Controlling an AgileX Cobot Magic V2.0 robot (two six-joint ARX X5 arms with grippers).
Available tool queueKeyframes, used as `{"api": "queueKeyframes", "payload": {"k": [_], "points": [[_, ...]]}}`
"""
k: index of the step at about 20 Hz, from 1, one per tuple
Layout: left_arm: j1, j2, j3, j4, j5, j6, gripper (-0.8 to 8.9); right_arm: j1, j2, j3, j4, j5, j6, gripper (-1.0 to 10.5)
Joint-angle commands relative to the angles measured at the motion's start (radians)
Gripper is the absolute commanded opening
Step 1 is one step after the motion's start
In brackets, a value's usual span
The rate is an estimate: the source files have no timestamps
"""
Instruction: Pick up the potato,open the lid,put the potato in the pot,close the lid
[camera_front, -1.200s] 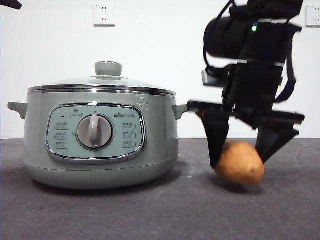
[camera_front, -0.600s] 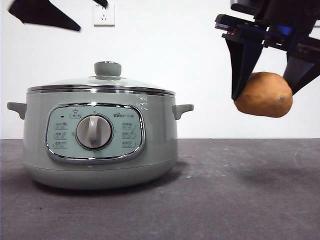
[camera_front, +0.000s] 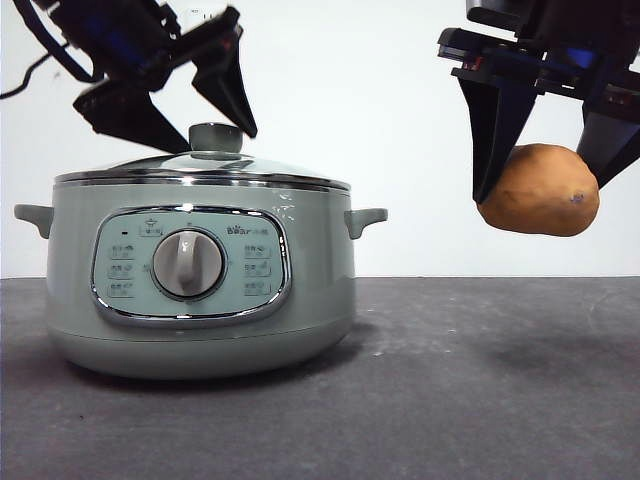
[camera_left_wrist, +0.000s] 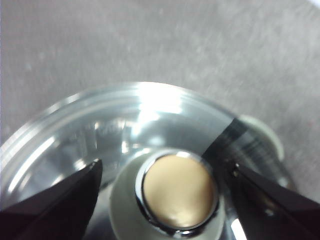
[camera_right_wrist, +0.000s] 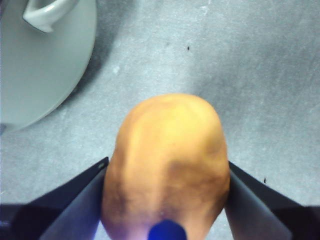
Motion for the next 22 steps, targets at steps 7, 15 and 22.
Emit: {"api": "queueKeyframes", "payload": {"k": [7, 15, 22], "points": [[-0.017, 0.005, -0.002, -0.043, 0.002, 0.063, -0.08, 0.0, -0.002, 0.001, 0.002, 0.005, -0.008, 0.0], [-0.016, -0.027, 0.027, -0.039, 0.0, 0.066, -0.08, 0.0, -0.005, 0.001, 0.005, 0.005, -0.008, 0.0], [-0.016, -0.204, 0.113, -0.107, -0.049, 0.122, -0.08, 0.0, -0.01, 0.027, 0.019, -0.005, -0.047, 0.0]]}}
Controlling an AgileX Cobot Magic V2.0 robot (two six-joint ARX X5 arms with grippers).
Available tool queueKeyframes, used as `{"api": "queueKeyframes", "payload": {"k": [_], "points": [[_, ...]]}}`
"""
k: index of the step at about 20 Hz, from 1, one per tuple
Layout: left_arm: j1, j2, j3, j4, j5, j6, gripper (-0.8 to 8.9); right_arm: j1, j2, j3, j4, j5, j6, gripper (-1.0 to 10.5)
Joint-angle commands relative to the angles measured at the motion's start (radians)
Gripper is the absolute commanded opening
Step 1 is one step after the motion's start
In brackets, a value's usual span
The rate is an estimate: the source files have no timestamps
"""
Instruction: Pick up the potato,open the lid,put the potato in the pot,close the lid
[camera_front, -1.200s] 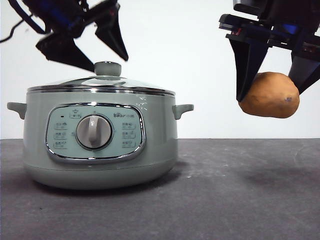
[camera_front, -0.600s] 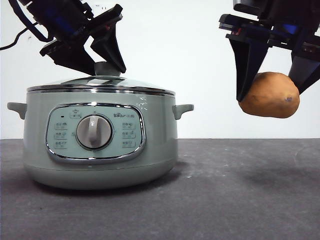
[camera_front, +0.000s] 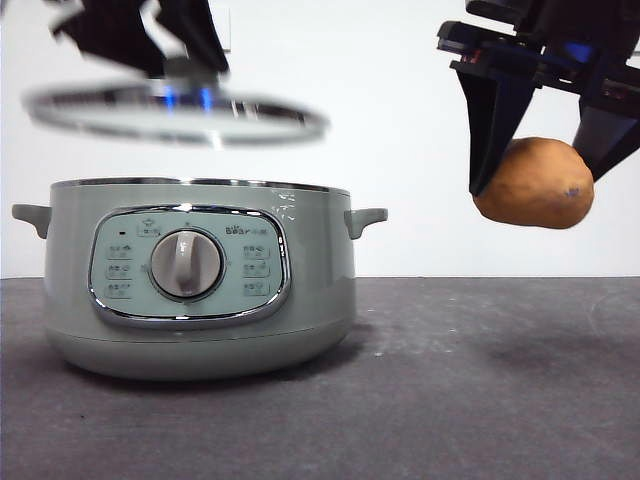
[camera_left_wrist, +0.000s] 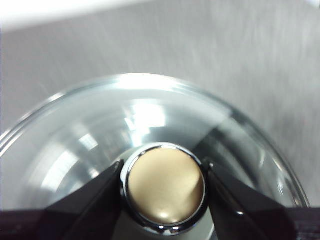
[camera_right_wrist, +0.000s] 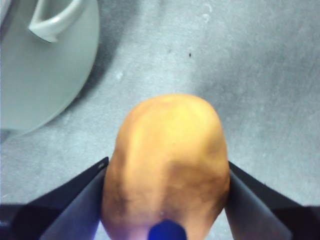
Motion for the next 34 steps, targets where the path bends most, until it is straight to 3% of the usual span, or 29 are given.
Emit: {"api": "queueKeyframes", "payload": {"k": [1, 7, 10, 18, 25, 28, 34], "points": [[-0.001, -0.083, 0.056, -0.001, -0.015, 0.036, -0.08, 0.002, -0.003, 0.034, 0.012, -0.004, -0.039, 0.0], [-0.001, -0.318, 0.119, -0.176, -0.137, 0.092, -0.08, 0.008, -0.001, 0.144, 0.099, -0.113, -0.105, 0.0], [-0.001, -0.444, 0.119, -0.233, -0.208, 0.104, -0.08, 0.033, 0.037, 0.22, 0.117, -0.12, -0.129, 0.0], [-0.001, -0.706, 0.119, -0.359, -0.299, 0.104, -0.08, 0.133, 0.387, 0.58, 0.046, -0.135, -0.235, 0.0], [-0.002, -0.741, 0.124, -0.393, -0.315, 0.096, -0.08, 0.206, 0.709, 0.814, 0.029, -0.126, -0.329, 0.0], [-0.002, -0.741, 0.124, -0.402, -0.315, 0.078, -0.08, 0.23, 0.787, 0.826, 0.063, -0.079, -0.368, 0.0], [-0.002, -0.741, 0.124, -0.408, -0.315, 0.078, -0.08, 0.238, 0.884, 0.826, 0.106, -0.075, -0.397, 0.0]]}}
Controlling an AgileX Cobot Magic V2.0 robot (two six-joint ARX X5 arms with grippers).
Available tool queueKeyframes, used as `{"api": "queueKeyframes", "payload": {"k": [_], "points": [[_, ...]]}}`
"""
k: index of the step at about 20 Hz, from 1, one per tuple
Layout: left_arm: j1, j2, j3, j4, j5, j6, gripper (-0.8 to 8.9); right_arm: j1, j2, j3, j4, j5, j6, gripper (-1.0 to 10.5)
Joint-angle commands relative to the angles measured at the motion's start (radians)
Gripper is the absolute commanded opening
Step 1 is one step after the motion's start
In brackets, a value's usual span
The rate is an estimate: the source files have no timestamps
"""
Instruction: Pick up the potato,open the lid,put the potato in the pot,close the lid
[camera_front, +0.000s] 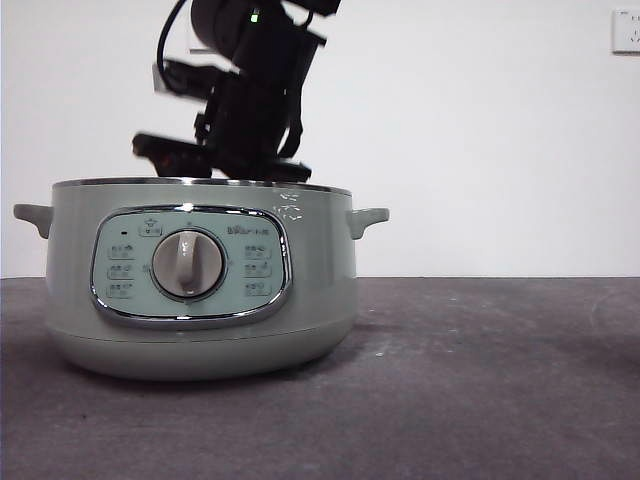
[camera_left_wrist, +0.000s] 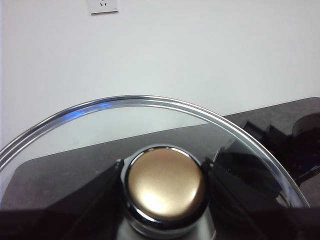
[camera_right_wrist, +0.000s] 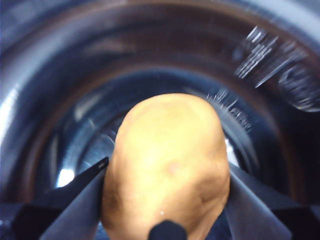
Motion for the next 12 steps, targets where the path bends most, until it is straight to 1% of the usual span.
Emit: {"api": "queueKeyframes", "payload": {"k": [1, 2, 5, 6, 7, 9, 11, 12], "points": [[-0.001, -0.01, 0.02, 0.041, -0.002, -0.006, -0.08, 0.002, 0.033, 0.003, 0.001, 0.002, -0.013, 0.0], [-0.002, -0.01, 0.02, 0.04, -0.002, -0.006, -0.08, 0.002, 0.035, 0.003, -0.003, 0.0, -0.013, 0.2], [-0.002, -0.01, 0.02, 0.024, -0.002, -0.006, -0.08, 0.002, 0.036, 0.003, 0.001, -0.003, -0.012, 3.6], [-0.002, -0.01, 0.02, 0.019, -0.002, -0.006, -0.08, 0.002, 0.036, 0.003, 0.001, -0.003, -0.012, 4.3], [-0.002, -0.01, 0.02, 0.018, -0.002, -0.006, -0.08, 0.002, 0.036, 0.003, 0.001, -0.003, -0.012, 4.5], [-0.002, -0.01, 0.02, 0.015, -0.002, -0.006, -0.08, 0.002, 0.036, 0.003, 0.001, -0.004, -0.012, 4.5], [-0.002, -0.01, 0.02, 0.014, -0.002, -0.006, -0.08, 0.002, 0.036, 0.003, 0.002, -0.003, -0.011, 5.2], [-0.002, -0.01, 0.02, 0.014, -0.002, -0.006, -0.08, 0.003, 0.035, 0.003, 0.002, -0.003, -0.011, 5.4]]}}
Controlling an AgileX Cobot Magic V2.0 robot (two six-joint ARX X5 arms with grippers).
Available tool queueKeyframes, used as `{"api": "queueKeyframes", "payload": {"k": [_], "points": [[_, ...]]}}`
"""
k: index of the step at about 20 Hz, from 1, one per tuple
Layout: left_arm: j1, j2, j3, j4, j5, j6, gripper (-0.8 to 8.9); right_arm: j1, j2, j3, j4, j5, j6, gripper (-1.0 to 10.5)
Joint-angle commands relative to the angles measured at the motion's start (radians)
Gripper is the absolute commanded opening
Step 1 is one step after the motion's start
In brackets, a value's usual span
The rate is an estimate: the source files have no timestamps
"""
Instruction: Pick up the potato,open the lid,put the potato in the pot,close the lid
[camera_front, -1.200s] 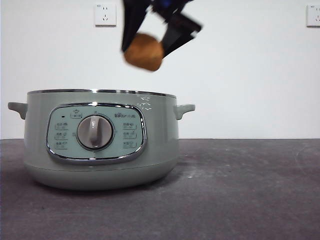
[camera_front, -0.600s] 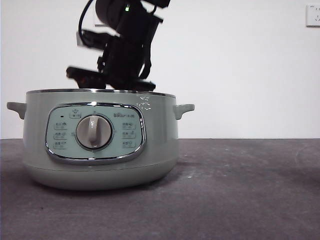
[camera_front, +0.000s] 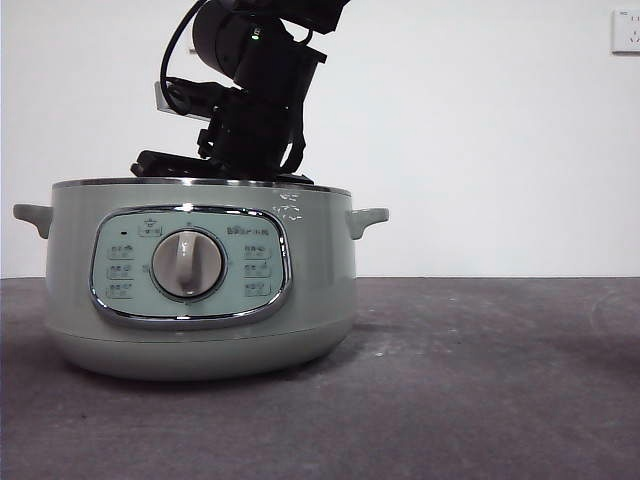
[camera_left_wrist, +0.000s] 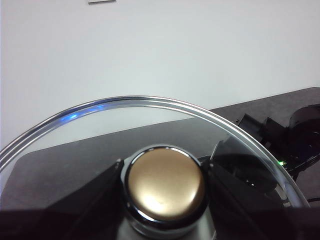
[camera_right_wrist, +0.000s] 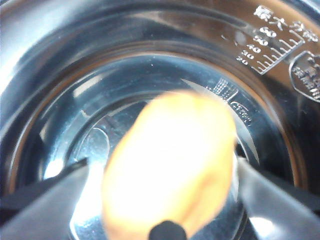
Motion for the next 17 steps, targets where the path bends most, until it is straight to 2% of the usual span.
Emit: {"api": "queueKeyframes", "payload": {"k": [1, 5, 8, 11, 17], "points": [[-0.002, -0.01, 0.02, 0.05, -0.002, -0.006, -0.08, 0.002, 0.014, 0.004, 0.002, 0.001, -0.002, 5.4], [-0.002, 0.013, 0.02, 0.053, -0.002, -0.006, -0.08, -0.004, -0.109, 0.005, -0.042, 0.006, 0.017, 5.4], [-0.002, 0.097, 0.02, 0.061, 0.002, -0.006, -0.08, -0.013, -0.267, 0.005, -0.158, 0.01, 0.033, 5.3], [-0.002, 0.225, 0.02, 0.085, 0.018, -0.006, -0.08, -0.031, -0.434, 0.005, -0.267, 0.079, 0.042, 5.3], [-0.002, 0.483, 0.02, 0.265, 0.238, -0.037, -0.08, -0.04, -0.649, 0.005, -0.354, 0.163, 0.05, 5.3]]}}
